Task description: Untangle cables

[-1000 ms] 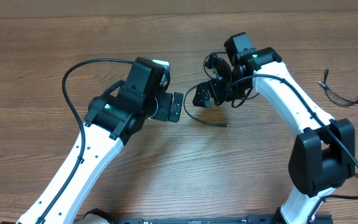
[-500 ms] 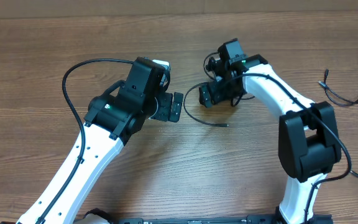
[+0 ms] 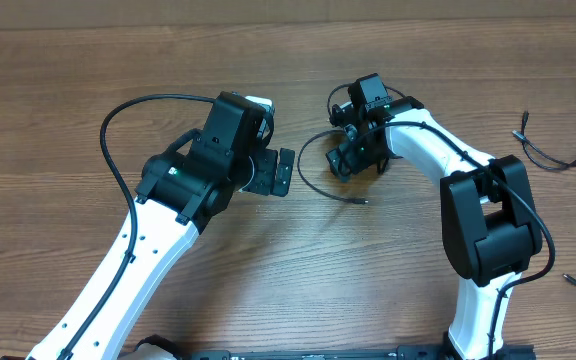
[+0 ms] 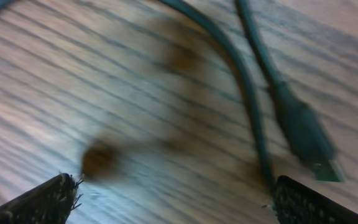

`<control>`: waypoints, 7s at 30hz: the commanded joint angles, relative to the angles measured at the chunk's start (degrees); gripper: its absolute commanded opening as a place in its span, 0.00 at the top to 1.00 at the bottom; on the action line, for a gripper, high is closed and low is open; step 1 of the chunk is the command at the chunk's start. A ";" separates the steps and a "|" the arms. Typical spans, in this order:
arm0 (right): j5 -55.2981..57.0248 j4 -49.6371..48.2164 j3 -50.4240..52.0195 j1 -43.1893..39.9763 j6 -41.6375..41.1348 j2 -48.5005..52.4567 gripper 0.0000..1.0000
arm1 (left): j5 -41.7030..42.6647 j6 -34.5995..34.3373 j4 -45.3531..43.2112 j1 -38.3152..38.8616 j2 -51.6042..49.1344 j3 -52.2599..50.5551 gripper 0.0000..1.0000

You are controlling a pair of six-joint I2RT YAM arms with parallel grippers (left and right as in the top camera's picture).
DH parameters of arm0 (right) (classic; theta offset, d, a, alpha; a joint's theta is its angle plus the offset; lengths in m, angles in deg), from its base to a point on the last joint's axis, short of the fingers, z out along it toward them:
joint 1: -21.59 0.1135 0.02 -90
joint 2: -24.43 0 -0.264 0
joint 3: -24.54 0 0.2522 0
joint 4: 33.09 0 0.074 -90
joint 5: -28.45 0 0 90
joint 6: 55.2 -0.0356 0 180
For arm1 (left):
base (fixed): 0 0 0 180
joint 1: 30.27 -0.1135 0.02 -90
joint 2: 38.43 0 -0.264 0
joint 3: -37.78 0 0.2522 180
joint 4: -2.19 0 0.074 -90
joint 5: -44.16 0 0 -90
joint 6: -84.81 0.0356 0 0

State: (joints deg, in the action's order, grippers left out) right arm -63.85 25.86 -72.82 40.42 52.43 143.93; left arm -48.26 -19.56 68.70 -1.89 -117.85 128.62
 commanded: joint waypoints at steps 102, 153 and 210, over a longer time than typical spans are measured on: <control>-4.50 -16.90 -26.32 -39.21 -10.40 5.88 0.96 | -0.59 0.87 -0.07 -0.24 0.02 0.72 0.00; -8.76 -8.83 -60.26 -35.10 -0.94 14.75 0.96 | -0.59 0.87 -0.07 -0.24 0.02 0.72 0.00; -18.23 30.38 -46.66 -25.94 -4.63 -5.86 0.00 | -0.59 0.87 -0.07 -0.24 0.02 0.72 0.01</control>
State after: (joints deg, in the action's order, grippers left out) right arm -77.21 53.70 -118.15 13.23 49.52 141.66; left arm -48.28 -19.56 68.72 -1.89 -117.85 128.62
